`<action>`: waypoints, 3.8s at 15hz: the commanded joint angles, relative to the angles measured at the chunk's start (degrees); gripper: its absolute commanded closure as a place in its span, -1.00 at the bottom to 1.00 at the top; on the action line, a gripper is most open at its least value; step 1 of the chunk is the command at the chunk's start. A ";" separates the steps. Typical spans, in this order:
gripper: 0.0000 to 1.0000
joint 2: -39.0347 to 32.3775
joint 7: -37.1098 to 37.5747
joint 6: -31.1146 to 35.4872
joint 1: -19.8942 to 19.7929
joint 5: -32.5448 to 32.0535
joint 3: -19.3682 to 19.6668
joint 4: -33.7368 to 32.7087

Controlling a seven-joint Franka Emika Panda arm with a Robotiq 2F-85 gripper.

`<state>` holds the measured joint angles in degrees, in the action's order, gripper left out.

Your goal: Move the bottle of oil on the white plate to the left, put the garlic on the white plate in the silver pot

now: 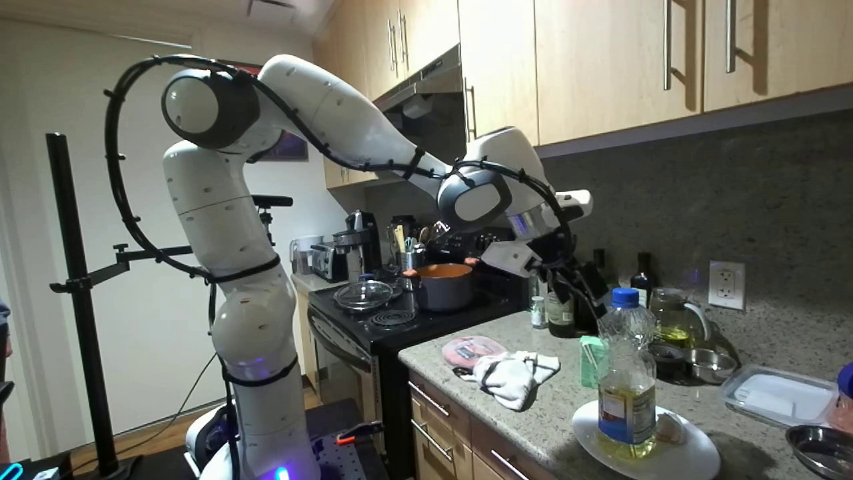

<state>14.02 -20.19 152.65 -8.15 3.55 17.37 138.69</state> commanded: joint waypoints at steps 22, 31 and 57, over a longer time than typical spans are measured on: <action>-1.00 1.57 -43.44 -1.75 9.52 20.73 15.79 -2.26; -1.00 -1.94 -62.35 -5.50 18.13 32.67 21.18 -5.93; -1.00 -5.65 -66.95 -2.87 18.94 44.07 23.54 -6.28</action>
<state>10.20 -82.83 149.66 9.14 42.31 39.36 133.37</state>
